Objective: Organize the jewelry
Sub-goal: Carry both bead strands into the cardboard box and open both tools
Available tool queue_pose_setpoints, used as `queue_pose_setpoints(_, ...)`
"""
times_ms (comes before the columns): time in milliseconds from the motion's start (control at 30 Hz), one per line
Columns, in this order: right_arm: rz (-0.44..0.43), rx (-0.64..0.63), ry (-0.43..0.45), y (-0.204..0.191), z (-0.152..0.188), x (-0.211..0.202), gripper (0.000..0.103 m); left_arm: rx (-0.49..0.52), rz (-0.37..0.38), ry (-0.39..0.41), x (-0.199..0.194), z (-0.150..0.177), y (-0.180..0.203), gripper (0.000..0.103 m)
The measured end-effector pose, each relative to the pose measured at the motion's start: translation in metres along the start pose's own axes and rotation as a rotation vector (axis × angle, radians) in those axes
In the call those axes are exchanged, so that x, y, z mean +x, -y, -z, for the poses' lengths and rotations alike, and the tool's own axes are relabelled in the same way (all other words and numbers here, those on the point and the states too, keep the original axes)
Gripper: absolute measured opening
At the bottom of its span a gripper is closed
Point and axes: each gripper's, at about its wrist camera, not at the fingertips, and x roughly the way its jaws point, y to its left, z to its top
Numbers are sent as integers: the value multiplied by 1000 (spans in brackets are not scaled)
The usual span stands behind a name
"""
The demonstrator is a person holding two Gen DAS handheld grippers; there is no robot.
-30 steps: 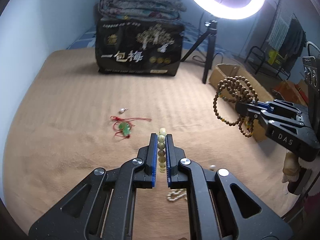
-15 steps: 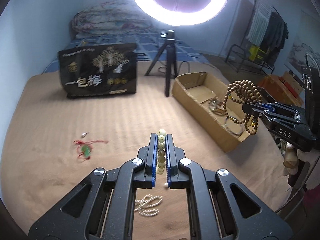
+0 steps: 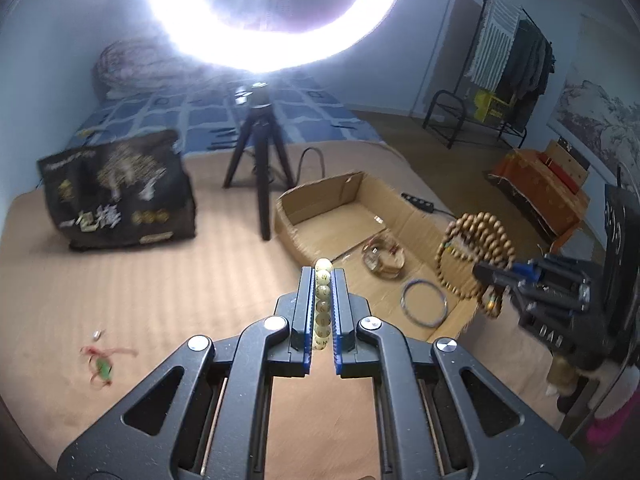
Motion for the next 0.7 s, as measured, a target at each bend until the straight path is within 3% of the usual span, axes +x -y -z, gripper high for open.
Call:
queue_pose_setpoints(367,-5,25,-8,22,5,18,11,55,16,-10,58,-34,35,5)
queue_pose_setpoints(700,-35,36,-16,27,5,35,11,56,-20,-62,101,-32,33,5)
